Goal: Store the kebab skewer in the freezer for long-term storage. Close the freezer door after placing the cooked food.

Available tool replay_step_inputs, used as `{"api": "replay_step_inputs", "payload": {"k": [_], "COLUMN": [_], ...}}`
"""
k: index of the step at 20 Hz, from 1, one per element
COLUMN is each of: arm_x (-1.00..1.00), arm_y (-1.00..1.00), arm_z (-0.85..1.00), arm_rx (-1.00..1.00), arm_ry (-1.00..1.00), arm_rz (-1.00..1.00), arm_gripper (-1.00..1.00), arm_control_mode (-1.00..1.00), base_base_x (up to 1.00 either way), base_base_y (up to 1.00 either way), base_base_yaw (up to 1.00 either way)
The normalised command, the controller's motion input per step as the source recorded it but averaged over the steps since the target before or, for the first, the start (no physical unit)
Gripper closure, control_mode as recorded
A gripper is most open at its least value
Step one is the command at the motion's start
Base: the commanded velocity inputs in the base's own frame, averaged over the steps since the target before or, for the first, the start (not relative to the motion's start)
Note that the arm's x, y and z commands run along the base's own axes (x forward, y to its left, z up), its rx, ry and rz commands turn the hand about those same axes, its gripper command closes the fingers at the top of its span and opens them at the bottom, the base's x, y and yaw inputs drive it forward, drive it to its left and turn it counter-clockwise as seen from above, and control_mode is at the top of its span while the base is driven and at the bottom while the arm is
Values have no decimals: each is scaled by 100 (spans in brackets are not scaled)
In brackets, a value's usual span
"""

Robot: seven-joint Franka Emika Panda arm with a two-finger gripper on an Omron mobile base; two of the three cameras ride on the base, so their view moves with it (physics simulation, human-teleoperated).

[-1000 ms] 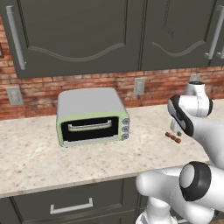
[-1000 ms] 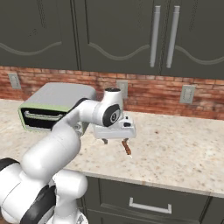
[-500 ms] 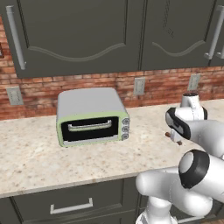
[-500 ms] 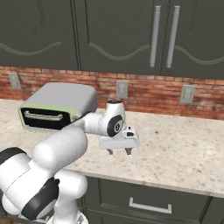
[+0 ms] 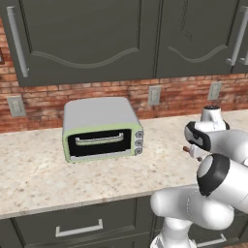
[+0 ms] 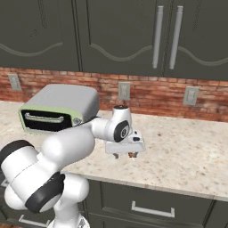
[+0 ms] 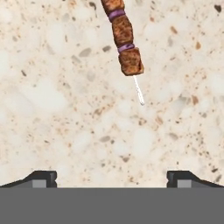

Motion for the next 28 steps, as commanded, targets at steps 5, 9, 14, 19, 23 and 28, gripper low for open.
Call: {"api": "replay_step_inputs", "payload": {"k": [5,9,14,19,23,28], "arm_x": [16,19,16,13,21,21], "arm_y": [0,0,0,0,0,0], "arm_z": [0,0,-11,-28,-24,-16], "arm_rx": [2,0,0,0,0,0], "arm_ry": [0,-1,-2,0,-1,-1], "arm_rz": [0,0,0,0,0,0], "arm_gripper": [-100,-100,-100,-100,-100,-100], "arm_control_mode": [-100,-100,-100,-100,-100,-100], "base_base_x": [0,0,0,0,0,0], "base_base_y": [0,0,0,0,0,0], "base_base_yaw": [0,0,0,0,0,0]}}
